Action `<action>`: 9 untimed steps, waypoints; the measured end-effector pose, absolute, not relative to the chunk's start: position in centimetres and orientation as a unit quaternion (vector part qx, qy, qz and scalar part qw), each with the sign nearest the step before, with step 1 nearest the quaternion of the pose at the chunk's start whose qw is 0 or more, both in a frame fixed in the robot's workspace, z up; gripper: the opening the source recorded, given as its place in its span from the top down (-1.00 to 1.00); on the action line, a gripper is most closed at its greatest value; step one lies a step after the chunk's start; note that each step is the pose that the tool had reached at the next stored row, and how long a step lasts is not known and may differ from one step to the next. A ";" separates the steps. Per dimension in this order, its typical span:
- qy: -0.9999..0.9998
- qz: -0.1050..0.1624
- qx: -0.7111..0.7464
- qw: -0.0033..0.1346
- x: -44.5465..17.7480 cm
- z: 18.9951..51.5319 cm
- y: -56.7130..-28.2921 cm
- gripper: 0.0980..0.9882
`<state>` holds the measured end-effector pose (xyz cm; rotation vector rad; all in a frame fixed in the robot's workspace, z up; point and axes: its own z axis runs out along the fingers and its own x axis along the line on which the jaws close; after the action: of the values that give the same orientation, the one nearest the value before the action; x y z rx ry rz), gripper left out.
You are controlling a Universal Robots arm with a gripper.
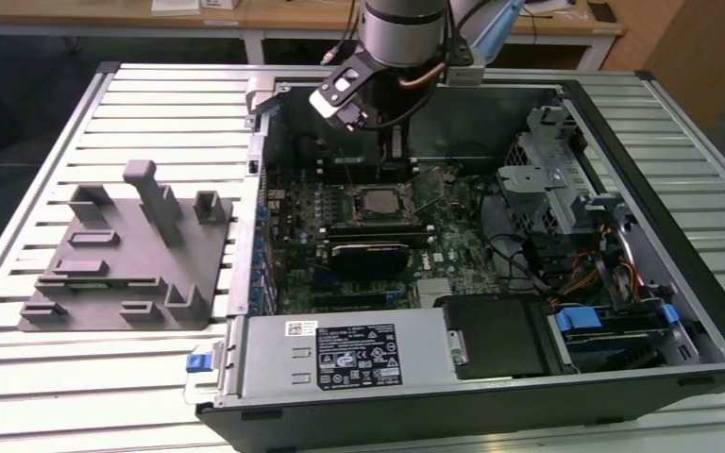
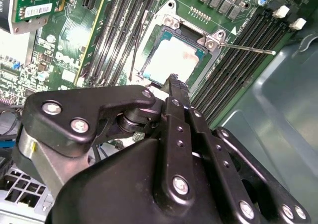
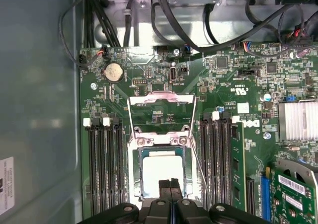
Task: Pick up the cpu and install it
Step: 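Close the cpu cover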
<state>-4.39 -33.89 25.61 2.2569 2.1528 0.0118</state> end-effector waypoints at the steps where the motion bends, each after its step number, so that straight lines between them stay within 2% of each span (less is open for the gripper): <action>1: 0.690 0.004 0.724 0.011 -4.4 25.7 -33.9 0.98; 9: 0.690 0.004 0.724 0.011 -4.4 26.1 -33.9 0.98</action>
<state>-4.39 -33.89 26.09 2.2569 2.1529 0.0118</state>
